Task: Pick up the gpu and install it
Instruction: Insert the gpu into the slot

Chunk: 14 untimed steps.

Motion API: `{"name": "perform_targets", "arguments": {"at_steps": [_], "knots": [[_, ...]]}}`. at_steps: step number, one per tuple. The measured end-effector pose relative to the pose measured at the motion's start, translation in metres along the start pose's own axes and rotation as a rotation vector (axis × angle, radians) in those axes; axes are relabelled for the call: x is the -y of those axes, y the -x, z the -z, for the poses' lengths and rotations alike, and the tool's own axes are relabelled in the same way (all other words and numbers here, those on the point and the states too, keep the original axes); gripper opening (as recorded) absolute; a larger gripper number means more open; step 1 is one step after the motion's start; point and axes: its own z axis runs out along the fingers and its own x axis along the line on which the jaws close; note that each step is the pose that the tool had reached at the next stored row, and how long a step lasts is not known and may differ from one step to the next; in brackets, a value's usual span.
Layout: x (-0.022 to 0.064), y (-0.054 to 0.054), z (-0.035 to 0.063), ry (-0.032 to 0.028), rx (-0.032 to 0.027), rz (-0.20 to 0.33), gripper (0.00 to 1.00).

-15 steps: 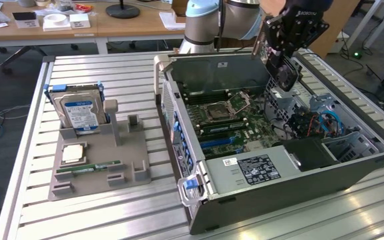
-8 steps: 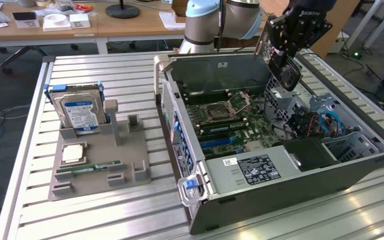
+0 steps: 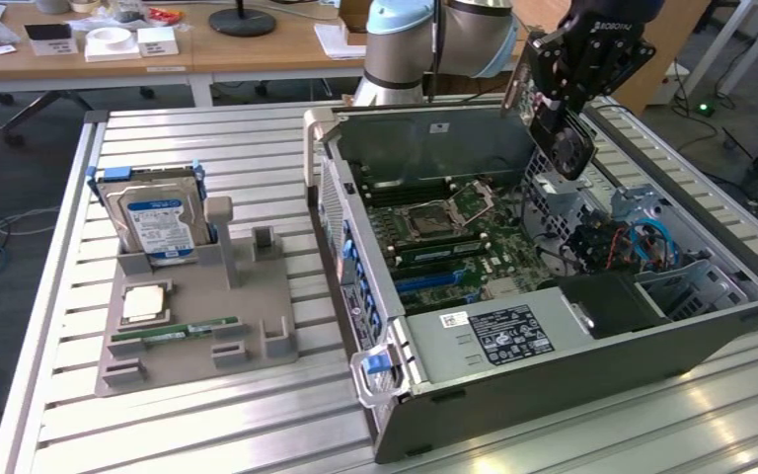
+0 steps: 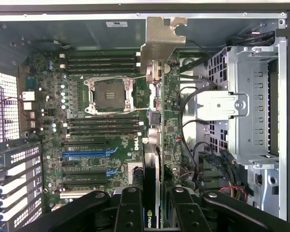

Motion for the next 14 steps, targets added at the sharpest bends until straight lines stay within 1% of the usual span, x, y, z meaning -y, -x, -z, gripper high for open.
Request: {"name": "perform_targets", "arguments": {"at_steps": [6,14], "knots": [[0.0,-0.0001,-0.0002,0.0002,-0.0007,0.014,0.26],[0.0,-0.0001,-0.0008,0.0015,-0.0033,0.069,0.26]]}}
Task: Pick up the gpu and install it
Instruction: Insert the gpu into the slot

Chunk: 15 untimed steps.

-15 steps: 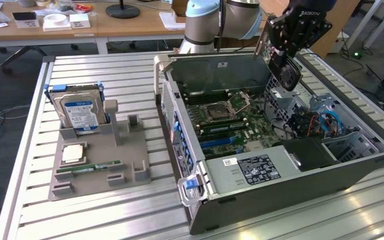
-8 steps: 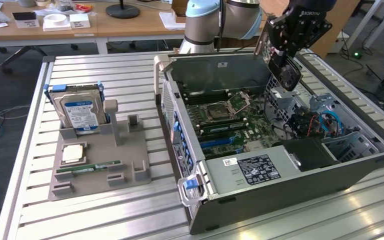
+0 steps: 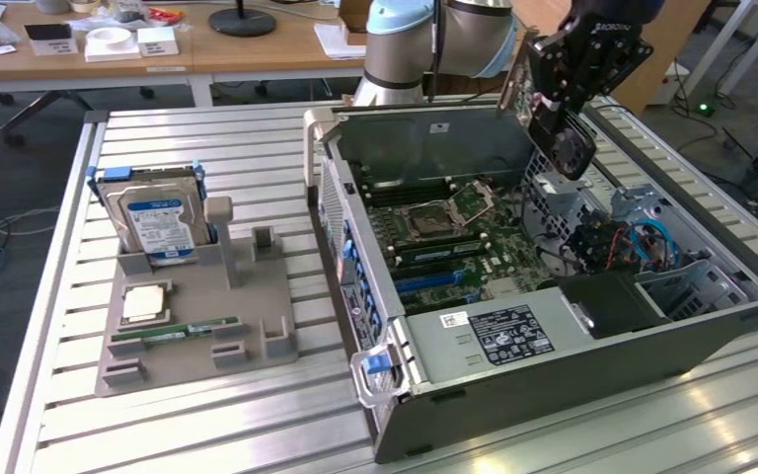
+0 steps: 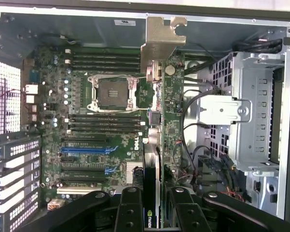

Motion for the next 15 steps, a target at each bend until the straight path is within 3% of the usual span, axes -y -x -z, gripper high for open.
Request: {"name": "perform_targets", "arguments": {"at_steps": [15], "knots": [[-0.0002,0.0,-0.0011,0.0041,-0.0087,0.187,0.26]]}}
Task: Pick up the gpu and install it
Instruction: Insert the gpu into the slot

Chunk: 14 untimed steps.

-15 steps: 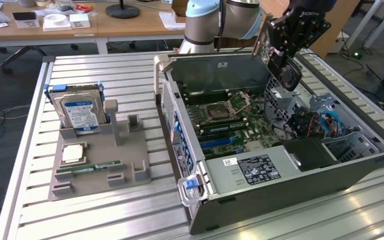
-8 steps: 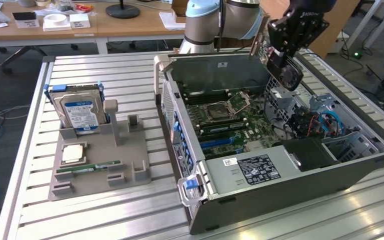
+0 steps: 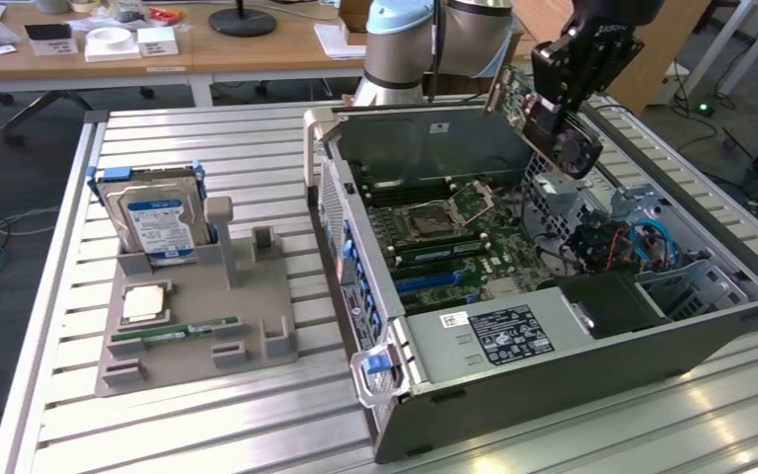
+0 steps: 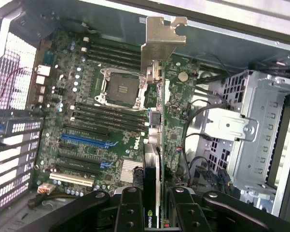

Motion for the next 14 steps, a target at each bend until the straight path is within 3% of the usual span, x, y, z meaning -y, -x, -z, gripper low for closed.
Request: {"name": "perform_targets", "arguments": {"at_steps": [14], "knots": [[-0.0004,0.0001,-0.0012,0.0044,-0.0095,0.203,0.26]]}}
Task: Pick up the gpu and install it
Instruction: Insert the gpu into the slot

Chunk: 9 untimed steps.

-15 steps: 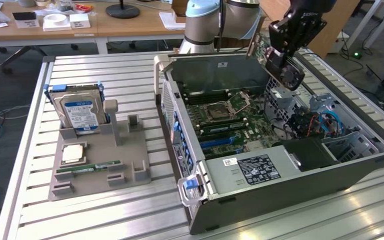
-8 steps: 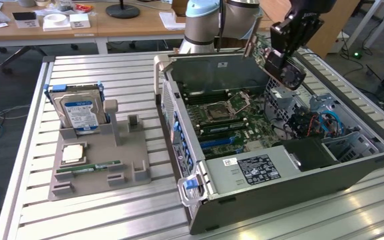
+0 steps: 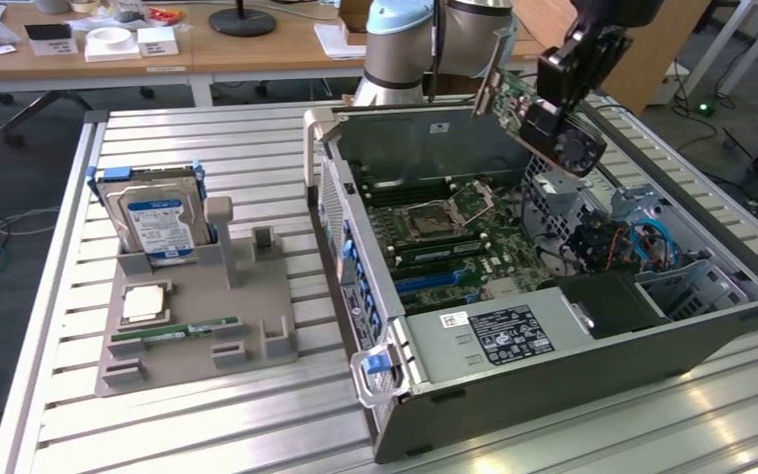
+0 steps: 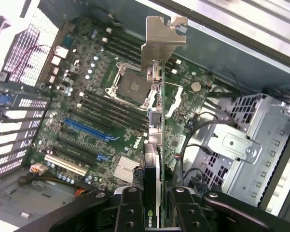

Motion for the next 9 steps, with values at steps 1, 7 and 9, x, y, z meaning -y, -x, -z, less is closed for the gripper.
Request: {"name": "perform_targets", "arguments": {"at_steps": [1,7,9], "knots": [[0.0,0.0,-0.0001,0.0003,-0.0007,0.015,0.26],[-0.0002,0.0001,-0.0006,0.0022,-0.0047,0.1,0.26],[-0.0003,0.0001,-0.0007,0.0028,-0.0062,0.13,0.26]]}}
